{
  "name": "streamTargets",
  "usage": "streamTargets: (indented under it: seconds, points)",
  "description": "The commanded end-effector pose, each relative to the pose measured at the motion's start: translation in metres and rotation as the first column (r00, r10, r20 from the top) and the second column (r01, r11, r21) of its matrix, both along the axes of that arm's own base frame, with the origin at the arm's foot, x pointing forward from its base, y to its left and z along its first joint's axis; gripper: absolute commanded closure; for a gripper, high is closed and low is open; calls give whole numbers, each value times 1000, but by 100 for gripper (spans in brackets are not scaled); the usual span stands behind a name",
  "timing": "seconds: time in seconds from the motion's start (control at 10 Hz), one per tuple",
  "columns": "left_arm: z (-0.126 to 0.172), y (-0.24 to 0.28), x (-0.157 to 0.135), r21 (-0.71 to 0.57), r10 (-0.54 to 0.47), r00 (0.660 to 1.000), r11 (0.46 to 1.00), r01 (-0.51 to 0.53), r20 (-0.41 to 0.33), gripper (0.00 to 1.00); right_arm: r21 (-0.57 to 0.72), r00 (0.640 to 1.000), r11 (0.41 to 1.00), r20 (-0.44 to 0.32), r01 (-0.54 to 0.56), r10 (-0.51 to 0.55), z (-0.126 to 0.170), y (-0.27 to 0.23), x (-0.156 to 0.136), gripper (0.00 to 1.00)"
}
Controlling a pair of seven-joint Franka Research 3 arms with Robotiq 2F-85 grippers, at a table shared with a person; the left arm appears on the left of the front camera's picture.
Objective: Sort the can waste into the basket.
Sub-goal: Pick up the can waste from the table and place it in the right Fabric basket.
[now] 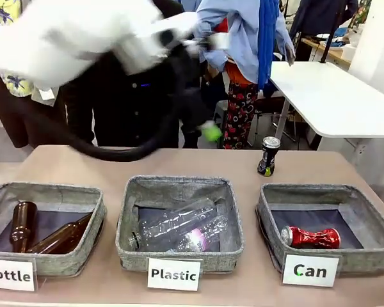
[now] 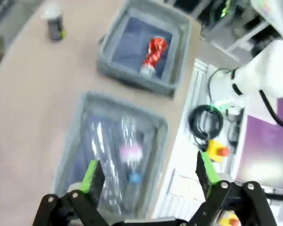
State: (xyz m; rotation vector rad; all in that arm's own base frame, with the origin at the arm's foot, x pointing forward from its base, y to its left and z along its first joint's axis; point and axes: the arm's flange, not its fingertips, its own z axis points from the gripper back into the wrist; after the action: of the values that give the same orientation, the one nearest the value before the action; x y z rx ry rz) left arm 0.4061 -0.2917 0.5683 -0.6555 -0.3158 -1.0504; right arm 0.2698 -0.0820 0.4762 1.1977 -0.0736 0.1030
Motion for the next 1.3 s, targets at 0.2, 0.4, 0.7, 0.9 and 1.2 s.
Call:
streamTargets:
  seconds: [0.2, 0.4, 0.7, 0.9, 1.2]
  points:
    - [-35, 177, 4, -232, 70, 971, 965, -124, -227, 0, 169, 989, 985, -144, -17, 42, -24, 107, 25, 0]
    - [-84, 253, -6, -460, 53, 937, 860, -219, -347, 0, 267, 977, 964, -208, 5, 53, -37, 117, 33, 0]
    - [-168, 322, -55, -623, 101, 855, 642, -446, -508, 0, 238, 974, 961, -206, 144, -95, -47, 95, 59, 0]
    - [-151, 318, -42, -560, 86, 859, 725, -401, -505, 0, 247, 978, 969, -207, 17, 35, -41, 104, 59, 0]
    - [-151, 318, -42, -560, 86, 859, 725, -401, -505, 0, 247, 978, 969, -207, 17, 35, -41, 104, 59, 0]
